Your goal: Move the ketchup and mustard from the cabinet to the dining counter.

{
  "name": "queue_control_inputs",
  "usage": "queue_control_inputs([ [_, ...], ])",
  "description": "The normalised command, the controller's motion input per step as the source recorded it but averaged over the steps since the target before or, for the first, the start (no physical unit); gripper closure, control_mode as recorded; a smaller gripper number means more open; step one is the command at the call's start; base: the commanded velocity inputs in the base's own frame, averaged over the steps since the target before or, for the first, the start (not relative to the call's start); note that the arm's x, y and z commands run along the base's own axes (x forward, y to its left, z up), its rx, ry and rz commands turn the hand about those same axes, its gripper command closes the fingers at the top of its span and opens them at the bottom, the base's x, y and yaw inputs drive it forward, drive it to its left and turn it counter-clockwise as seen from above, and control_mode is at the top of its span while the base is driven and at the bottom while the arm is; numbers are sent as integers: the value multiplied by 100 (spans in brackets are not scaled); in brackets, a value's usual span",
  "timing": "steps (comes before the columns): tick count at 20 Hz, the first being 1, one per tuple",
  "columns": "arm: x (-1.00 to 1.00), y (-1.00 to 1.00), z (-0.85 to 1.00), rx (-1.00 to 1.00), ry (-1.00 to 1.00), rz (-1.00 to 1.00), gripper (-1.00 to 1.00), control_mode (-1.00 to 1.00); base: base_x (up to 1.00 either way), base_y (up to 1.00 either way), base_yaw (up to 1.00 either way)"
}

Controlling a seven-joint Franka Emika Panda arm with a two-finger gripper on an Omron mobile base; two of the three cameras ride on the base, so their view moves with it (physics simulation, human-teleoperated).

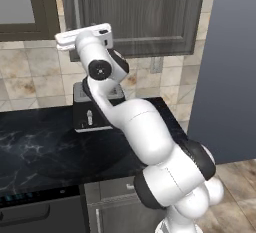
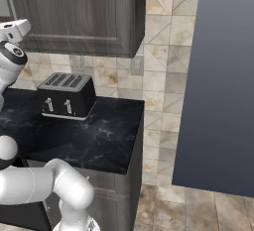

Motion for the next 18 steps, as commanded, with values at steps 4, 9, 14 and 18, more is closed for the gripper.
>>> queue_control_inputs([
  [4, 17, 11, 0, 0, -2, 0, -100, -100, 0, 0, 0],
  [9, 27, 0, 0, 0, -1, 0, -100, -100, 0, 0, 0],
  [14, 31, 0, 0, 0, -1, 0, -100, -100, 0, 0, 0],
  [18, 35, 0, 0, 0, 0, 0, -100, -100, 0, 0, 0],
])
